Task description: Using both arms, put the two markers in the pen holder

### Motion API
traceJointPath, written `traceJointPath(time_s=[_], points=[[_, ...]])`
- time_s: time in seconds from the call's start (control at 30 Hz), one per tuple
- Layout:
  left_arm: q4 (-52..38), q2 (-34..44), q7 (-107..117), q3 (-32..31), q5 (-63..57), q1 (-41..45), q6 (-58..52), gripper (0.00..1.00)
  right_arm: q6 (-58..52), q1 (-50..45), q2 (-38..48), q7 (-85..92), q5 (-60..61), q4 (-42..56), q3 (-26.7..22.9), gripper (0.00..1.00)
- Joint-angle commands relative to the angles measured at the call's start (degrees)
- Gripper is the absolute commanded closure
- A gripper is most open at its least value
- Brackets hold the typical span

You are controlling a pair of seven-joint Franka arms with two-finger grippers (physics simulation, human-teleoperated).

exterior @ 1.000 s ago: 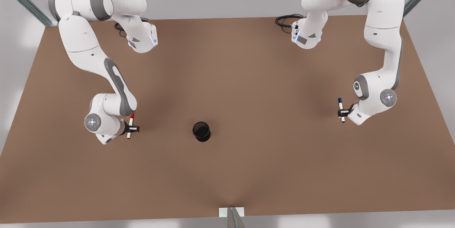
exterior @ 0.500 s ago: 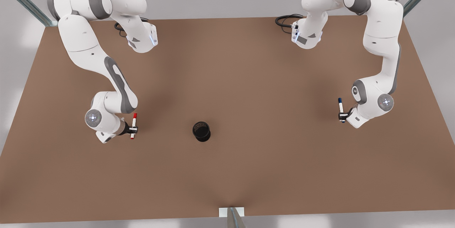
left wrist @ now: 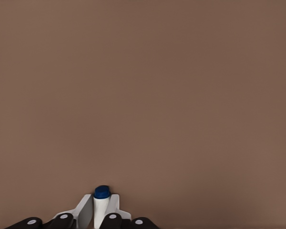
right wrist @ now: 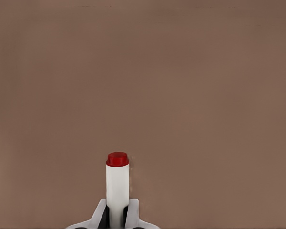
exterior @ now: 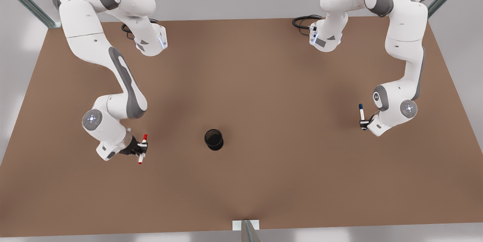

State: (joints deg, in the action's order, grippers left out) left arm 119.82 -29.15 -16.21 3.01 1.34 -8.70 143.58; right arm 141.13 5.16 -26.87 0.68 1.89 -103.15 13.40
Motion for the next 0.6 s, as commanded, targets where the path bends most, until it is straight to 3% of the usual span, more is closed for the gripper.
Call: traceJointPath(time_s=[0.0, 0.17, 0.4, 0.57], points=[[-0.02, -0.03, -0.40, -0.02, -0.02, -0.01, 0.29, 0.63, -2.35, 0.03, 0.68, -1.91, -0.84, 2.86, 3.47, 0.79], [0.07, -0.47, -0.31, -0.02, 0.07, 0.08, 0.47, 0.64, 5.47, -0.67, -4.15, -1.39, -1.10, 13.76, 15.60, 0.79], [-0.02, -0.82, -0.05, -0.02, 0.07, 0.17, 0.47, 0.69, 22.96, -9.99, -11.80, -1.21, -1.19, 18.33, 16.21, 0.79], [-0.02, -0.38, 0.48, -0.02, 0.07, 0.26, 0.29, 0.71, 30.25, -11.92, -13.12, 0.46, -1.27, 15.70, 16.21, 0.79]])
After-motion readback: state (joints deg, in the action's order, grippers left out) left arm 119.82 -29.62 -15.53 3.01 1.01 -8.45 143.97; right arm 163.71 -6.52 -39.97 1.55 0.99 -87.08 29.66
